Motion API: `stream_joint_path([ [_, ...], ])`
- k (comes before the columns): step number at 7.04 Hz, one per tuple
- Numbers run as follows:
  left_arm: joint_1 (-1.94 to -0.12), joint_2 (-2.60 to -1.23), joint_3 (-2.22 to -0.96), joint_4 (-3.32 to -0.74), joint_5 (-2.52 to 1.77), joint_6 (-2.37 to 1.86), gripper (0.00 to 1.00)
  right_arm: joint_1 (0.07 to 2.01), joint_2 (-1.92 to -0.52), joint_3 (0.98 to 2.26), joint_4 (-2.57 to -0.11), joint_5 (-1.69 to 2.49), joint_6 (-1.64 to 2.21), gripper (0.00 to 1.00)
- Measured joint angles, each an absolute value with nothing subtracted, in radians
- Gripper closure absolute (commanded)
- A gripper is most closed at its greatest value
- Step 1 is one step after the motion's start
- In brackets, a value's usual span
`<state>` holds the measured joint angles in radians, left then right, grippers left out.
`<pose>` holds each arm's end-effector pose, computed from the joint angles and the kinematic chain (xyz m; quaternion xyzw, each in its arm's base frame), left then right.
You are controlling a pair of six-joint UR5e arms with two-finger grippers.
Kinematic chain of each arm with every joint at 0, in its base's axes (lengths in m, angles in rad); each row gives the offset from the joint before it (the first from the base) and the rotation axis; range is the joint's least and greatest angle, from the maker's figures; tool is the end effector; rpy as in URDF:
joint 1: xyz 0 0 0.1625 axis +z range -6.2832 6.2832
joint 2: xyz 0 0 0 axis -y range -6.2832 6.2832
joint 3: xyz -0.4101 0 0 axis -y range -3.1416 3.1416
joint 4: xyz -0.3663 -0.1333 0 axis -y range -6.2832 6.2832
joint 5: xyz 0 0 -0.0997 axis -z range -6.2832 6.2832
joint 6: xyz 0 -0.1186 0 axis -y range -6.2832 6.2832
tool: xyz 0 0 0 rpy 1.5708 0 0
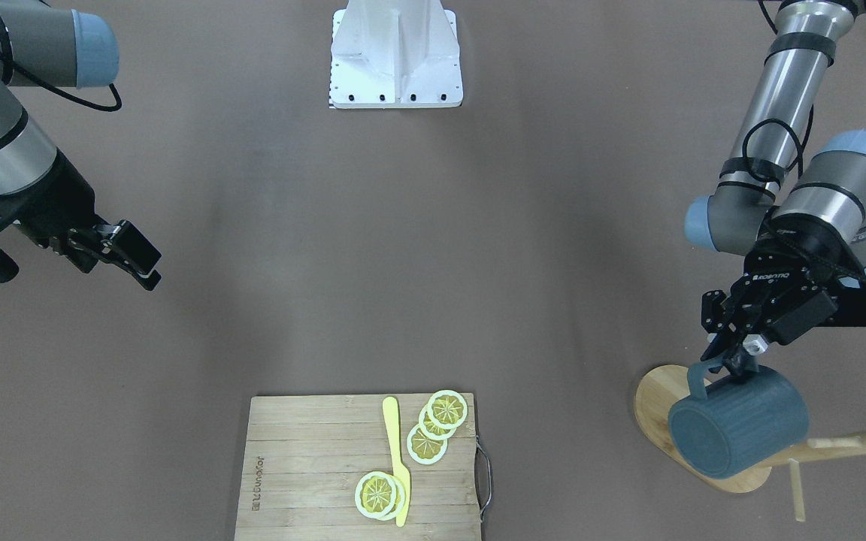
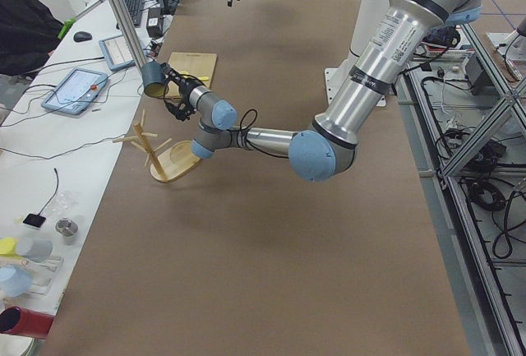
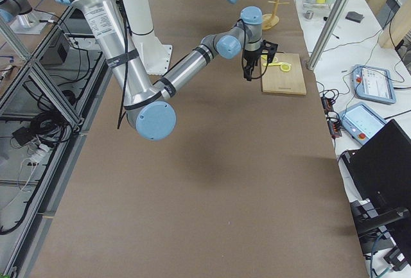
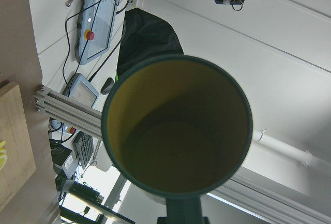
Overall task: Hang cup on storage rack
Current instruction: 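Slide the mug handle onto a peg of the wooden stand with the left gripper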
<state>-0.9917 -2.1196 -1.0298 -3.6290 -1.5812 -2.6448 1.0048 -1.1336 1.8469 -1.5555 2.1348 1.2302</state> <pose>0.2382 -0.6056 0.3654 -0.0380 0.8580 -0.4376 0.2663 -0.2583 -0.5370 0.3027 0.0099 -0.4297 0.1989 0.8808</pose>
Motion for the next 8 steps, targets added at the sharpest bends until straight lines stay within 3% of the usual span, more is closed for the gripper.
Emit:
stream_joint_path([
  [8, -0.989, -2.109, -0.968, -3.636, -1.506, -2.686, 1.0, 0.979, -1.126, 1.853, -1.555, 2.106, 1.235, 0.0],
])
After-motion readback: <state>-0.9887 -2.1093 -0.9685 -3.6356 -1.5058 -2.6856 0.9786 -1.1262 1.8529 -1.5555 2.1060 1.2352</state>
